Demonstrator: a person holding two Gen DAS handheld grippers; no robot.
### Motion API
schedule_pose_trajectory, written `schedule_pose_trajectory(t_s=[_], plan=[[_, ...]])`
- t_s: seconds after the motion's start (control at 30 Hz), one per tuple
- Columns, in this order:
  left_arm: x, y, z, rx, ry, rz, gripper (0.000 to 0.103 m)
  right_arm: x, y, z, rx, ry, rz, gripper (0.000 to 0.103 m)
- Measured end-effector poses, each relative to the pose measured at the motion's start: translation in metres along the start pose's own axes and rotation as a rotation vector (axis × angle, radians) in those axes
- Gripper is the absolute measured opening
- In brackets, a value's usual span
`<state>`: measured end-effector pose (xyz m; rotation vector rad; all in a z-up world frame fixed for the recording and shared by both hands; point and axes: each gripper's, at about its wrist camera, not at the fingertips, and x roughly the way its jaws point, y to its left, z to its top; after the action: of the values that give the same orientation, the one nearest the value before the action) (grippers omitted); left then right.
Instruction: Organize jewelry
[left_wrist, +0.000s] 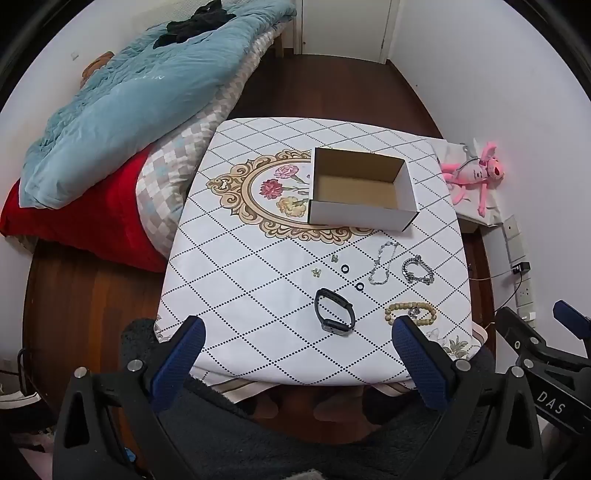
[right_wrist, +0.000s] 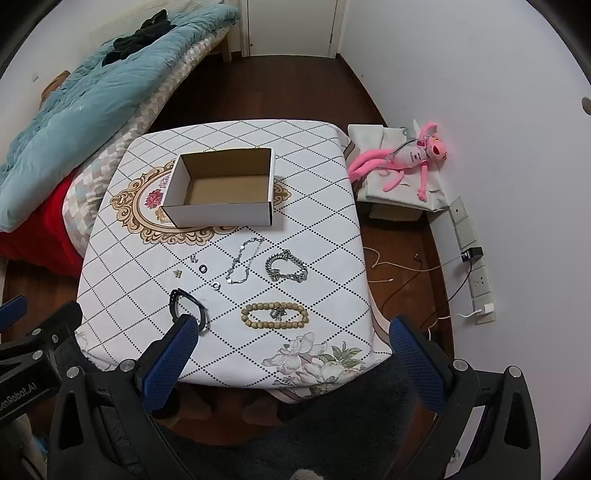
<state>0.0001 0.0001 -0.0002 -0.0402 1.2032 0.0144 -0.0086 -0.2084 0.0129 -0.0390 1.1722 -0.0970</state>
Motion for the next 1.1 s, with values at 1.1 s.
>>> schedule_pose_trajectory(t_s=[1.1], plan=[[0.0,-0.002,-0.001,0.001,-0.004,-0.002,0.103,-0.001,-0.001,0.001,-0.004,-0.004,-0.009,0.103]])
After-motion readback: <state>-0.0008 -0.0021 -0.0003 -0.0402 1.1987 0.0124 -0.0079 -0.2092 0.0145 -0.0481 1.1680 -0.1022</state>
